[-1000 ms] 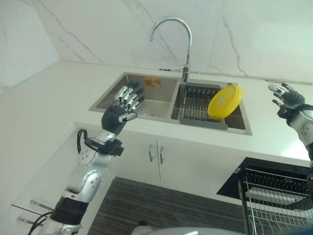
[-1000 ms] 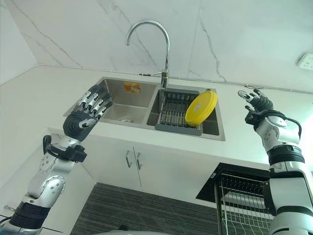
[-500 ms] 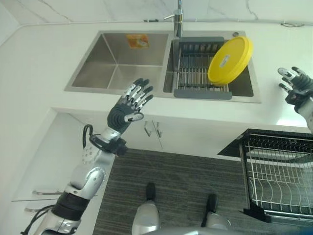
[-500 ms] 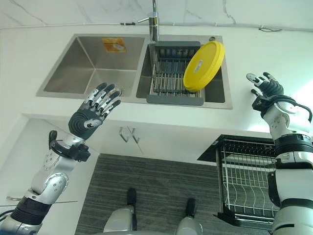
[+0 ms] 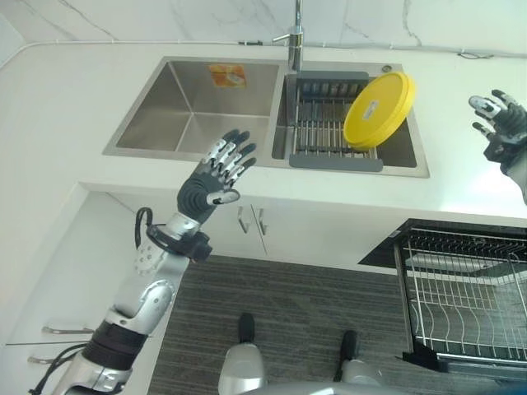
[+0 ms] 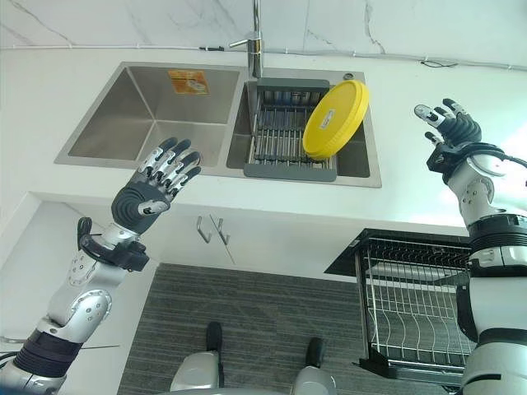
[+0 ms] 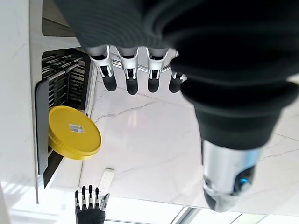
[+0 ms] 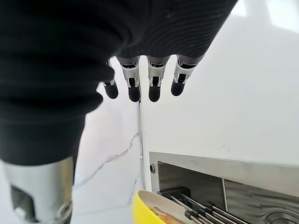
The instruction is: Place the dishes in the dishwasher.
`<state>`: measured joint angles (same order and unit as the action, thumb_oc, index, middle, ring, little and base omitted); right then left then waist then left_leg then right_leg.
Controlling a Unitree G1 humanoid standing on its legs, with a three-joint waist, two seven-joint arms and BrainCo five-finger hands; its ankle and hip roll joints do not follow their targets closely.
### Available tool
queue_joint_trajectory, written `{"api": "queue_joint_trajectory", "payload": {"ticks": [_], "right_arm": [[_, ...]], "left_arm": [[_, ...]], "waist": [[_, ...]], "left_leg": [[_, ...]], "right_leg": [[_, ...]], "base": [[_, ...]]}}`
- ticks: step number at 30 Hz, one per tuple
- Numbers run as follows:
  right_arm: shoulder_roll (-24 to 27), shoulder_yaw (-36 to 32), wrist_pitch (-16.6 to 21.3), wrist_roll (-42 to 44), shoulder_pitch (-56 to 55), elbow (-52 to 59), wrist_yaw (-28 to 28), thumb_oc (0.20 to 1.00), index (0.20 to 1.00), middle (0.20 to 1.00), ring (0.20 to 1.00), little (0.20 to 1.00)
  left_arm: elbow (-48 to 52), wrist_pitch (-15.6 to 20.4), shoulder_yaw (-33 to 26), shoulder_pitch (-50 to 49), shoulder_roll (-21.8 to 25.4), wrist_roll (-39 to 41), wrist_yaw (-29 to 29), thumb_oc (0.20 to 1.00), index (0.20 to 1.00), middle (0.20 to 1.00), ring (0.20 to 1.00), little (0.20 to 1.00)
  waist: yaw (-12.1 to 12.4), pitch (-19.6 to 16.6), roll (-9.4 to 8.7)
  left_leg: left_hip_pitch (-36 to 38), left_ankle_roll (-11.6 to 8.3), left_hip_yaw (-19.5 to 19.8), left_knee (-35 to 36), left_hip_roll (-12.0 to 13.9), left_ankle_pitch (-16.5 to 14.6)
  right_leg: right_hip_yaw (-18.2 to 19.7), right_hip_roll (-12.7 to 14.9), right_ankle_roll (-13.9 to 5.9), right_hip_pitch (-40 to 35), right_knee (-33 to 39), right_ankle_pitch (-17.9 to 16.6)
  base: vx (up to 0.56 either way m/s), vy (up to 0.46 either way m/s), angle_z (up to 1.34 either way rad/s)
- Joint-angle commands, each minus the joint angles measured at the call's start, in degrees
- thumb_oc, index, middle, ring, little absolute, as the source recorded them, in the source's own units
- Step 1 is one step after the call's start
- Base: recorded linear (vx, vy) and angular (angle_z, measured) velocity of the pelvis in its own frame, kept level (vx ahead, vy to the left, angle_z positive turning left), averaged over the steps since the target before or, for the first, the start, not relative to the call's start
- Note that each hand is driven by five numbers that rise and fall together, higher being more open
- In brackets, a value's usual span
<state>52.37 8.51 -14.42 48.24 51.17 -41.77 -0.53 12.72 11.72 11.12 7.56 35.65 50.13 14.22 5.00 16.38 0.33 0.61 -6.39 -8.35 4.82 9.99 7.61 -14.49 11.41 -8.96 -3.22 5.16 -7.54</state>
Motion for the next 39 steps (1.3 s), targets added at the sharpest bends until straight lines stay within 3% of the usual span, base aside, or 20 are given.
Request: {"api": "queue_joint_trajectory", "payload": {"ticks": [1, 23, 33, 39], "right_arm": [[2.35, 4.62, 2.65, -1.16, 6.92, 3.66, -0.37, 1.0, 1.0, 1.0, 1.0, 1.0], [-1.32, 8.23, -1.13, -1.82, 10.27, -0.51, -0.1, 1.0, 1.0, 1.0, 1.0, 1.0], [-1.73, 9.39, -1.94, -0.13, 11.51, -3.16, -0.07, 1.0, 1.0, 1.0, 1.0, 1.0], [-1.7, 10.59, -0.19, -0.26, 13.51, -3.45, -0.33, 1.0, 1.0, 1.0, 1.0, 1.0]], "left_arm": [[2.15, 3.27, -0.19, -0.17, -0.12, 0.41, 1.61, 1.0, 1.0, 1.0, 1.0, 1.0], [1.81, 1.77, 0.23, 0.15, -0.16, 0.09, 0.95, 1.0, 1.0, 1.0, 1.0, 1.0], [1.88, 2.57, 0.5, 1.29, 0.23, -0.01, -0.13, 1.0, 1.0, 1.0, 1.0, 1.0], [1.73, 4.04, 0.37, 2.14, 1.15, 0.74, -0.44, 1.0, 1.0, 1.0, 1.0, 1.0]], "waist": [[1.12, -4.54, -1.37], [2.72, -5.27, -1.49], [3.0, -3.48, -0.84], [2.91, -1.13, -0.03]], "left_leg": [[3.26, -0.76, 2.38, 0.18, 0.35, -5.45], [3.9, -1.05, 2.95, 0.18, 0.46, -5.35], [2.99, -0.95, 3.45, 0.18, 0.27, -5.1], [1.44, -0.71, 3.97, 0.18, -0.15, -4.8]], "right_leg": [[-0.62, 1.35, -0.01, 0.0, -0.16, 2.2], [-1.89, 1.61, -0.02, -1.27, -0.16, 2.56], [-1.83, 1.98, -0.13, -0.37, -0.16, 2.14], [-1.08, 2.27, -0.12, 1.32, -0.16, 1.51]], "base": [[0.0, 0.0, 0.0], [0.0, 0.0, 0.0], [0.0, 0.0, 0.0], [-0.02, -0.003, 0.01]]}}
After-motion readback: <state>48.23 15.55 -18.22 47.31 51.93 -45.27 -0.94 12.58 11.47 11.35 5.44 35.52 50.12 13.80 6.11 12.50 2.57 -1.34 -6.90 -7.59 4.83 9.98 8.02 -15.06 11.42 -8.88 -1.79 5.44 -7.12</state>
